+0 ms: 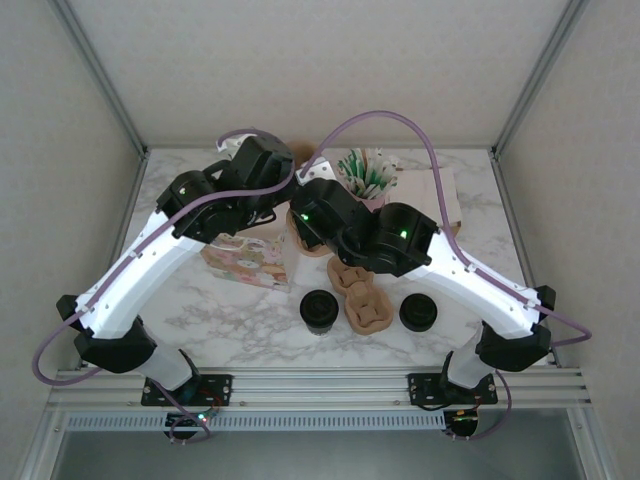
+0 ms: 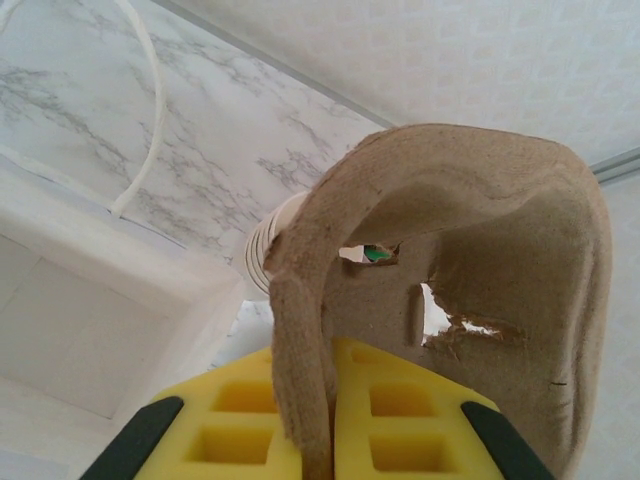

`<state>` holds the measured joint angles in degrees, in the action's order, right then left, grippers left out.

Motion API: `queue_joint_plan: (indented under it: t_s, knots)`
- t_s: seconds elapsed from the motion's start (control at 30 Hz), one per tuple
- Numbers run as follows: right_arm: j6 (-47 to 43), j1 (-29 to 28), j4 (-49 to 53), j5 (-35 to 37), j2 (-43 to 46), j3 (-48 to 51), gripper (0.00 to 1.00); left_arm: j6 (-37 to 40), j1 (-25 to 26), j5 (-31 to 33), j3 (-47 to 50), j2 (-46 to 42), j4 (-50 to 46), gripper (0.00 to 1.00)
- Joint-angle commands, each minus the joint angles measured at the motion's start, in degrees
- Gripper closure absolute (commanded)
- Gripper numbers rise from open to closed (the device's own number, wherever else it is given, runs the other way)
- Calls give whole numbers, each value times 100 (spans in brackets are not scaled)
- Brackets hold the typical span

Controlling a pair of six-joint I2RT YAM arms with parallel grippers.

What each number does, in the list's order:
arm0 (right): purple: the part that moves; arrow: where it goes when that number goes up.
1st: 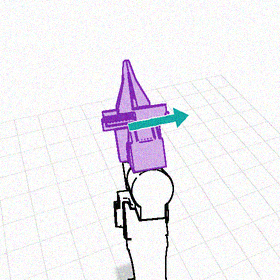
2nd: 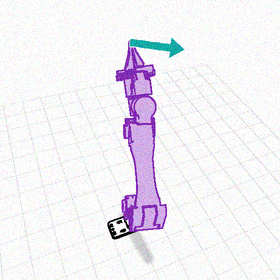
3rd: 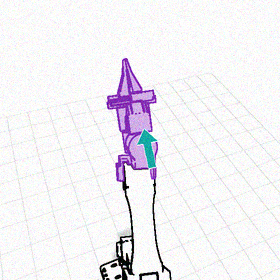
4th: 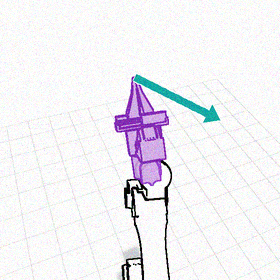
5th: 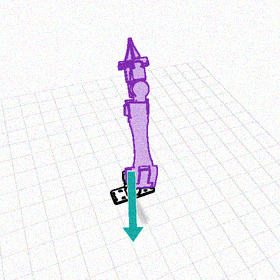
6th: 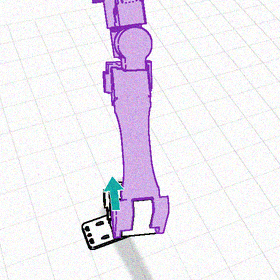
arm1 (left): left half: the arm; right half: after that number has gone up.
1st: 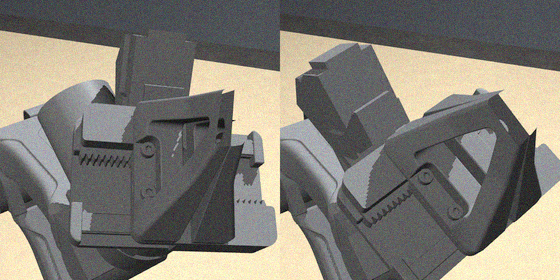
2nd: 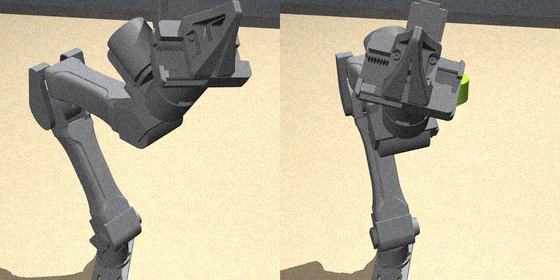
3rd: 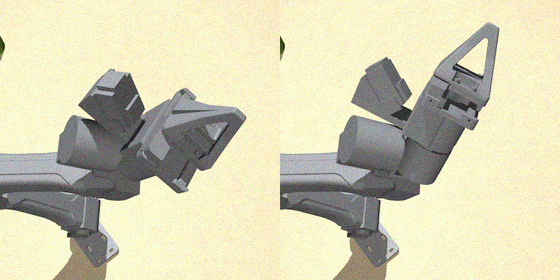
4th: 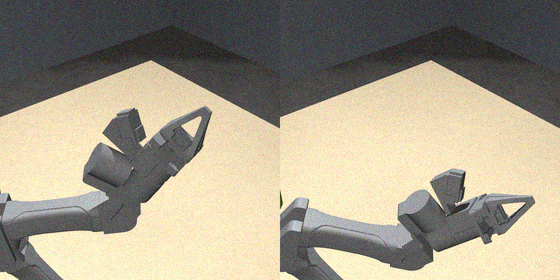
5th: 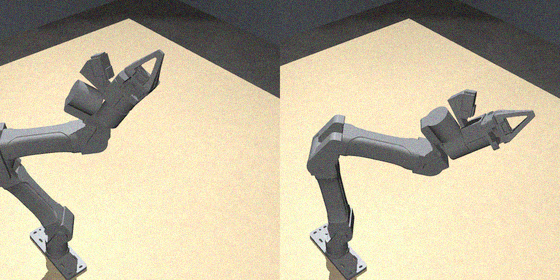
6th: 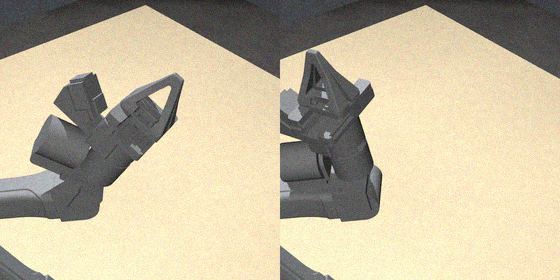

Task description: Pack the takeout coffee

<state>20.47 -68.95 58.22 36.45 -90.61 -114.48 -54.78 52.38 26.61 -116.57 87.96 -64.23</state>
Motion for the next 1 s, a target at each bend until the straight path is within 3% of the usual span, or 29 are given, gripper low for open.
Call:
queue_joint_plan:
  t_s: [0.0, 0.1, 0.43, 0.57, 0.7, 0.83, 0.97]
  knots:
    - [-47, -3, -392, 229, 151, 171, 63, 119, 71, -83, -143, -99, -102, 85]
    - [-53, -4, -521, 163, 305, 365, 63, 201, 70, 50, -116, -224, -55, 77]
    - [-96, 7, -649, 94, 526, 809, 64, 647, 48, 516, -225, -901, -118, 15]
    - [-128, 4, -743, 46, 542, 865, 65, 517, 45, 1083, 192, -1748, -713, 14]
    - [-141, 10, -838, 19, 544, 893, 65, -495, 45, 1646, 1356, -2998, -1292, 17]
    - [-151, 5, -932, -52, 522, 867, 65, -1438, 50, 1667, 2749, -4089, -1180, 17]
    - [-190, 12, -961, -154, 480, 798, 64, -1923, 44, 1599, 3578, -4434, -853, 16]
